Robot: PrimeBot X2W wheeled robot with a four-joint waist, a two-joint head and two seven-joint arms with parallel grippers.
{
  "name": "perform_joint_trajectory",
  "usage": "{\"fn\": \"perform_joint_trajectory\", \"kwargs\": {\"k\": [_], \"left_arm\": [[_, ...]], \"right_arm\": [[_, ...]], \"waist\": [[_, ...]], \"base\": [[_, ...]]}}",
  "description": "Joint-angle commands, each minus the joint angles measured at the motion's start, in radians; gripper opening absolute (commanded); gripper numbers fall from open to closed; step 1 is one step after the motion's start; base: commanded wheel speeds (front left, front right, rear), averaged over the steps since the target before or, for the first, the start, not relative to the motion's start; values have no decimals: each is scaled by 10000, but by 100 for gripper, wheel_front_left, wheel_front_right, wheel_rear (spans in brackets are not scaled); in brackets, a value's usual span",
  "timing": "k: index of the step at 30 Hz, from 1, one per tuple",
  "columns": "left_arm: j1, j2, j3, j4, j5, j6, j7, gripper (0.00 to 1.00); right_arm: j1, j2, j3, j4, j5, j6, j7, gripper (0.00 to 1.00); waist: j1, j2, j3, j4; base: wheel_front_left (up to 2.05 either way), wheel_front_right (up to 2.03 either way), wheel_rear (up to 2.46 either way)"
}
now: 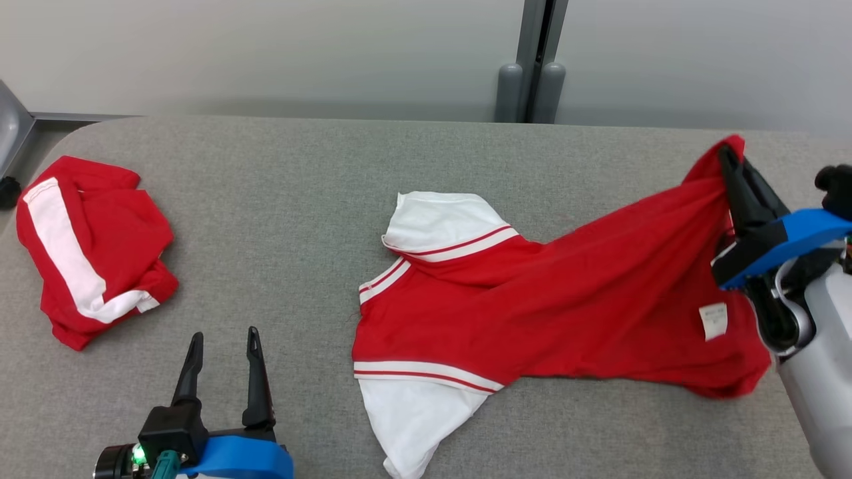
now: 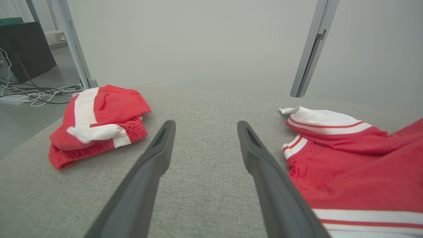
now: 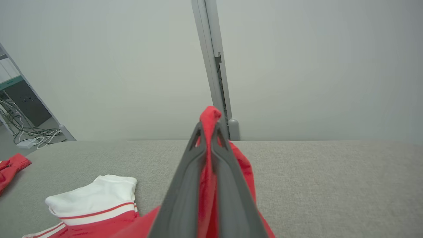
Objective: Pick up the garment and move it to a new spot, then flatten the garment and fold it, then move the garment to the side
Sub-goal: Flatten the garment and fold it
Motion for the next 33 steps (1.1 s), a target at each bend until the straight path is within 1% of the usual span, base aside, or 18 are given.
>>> {"fn": "perform_joint_trajectory", "kwargs": {"k": [1,6,7,8,11,14,18,25,28,33], "left_arm": [[-82,-7,10,-40,-28,79,-25,100],[-173,-7,-1,-25,-52,46,-25,100],[-200,-9,-12,-8,-51,34,-25,100],[-220,-9,-24,13,-54,20,-25,100],[-290,-9,-45,82,-55,5,-25,100],[-251,-8,49,138,-30,-30,-25,100],[-5,-9,147,150,63,-99,-25,100],[284,-8,274,16,132,-87,-25,100],[373,-8,270,-39,150,-82,-25,100],[336,-8,333,-16,182,-146,-25,100]], "right_arm": [[-304,10,-31,170,-263,2,-226,0],[-948,550,-13,1094,-888,3,-805,0],[-1003,649,79,1358,-969,2,-816,45],[-1025,709,222,1665,-1055,3,-688,100],[-1304,701,415,2167,-1269,2,-908,100],[-1095,679,477,2382,-1359,3,-1114,100],[-247,281,320,1896,-1567,2,-1242,100],[1981,-238,-736,529,-1675,2,-1252,100],[2849,-403,-837,218,-1797,3,-1253,100],[3531,-510,-804,-276,-1875,2,-841,100]], "waist": [[0,0,26,22],[0,0,99,41],[0,0,113,39],[0,0,122,37],[0,0,125,16],[0,0,56,-77],[0,0,-171,-258],[0,0,-369,-500],[0,0,-368,-571],[0,0,-344,-673]], "base": [[0,0,0],[0,0,0],[0,0,0],[0,0,0],[0,0,0],[0,0,0],[0,0,0],[0,0,0],[0,0,0],[0,0,0]]}}
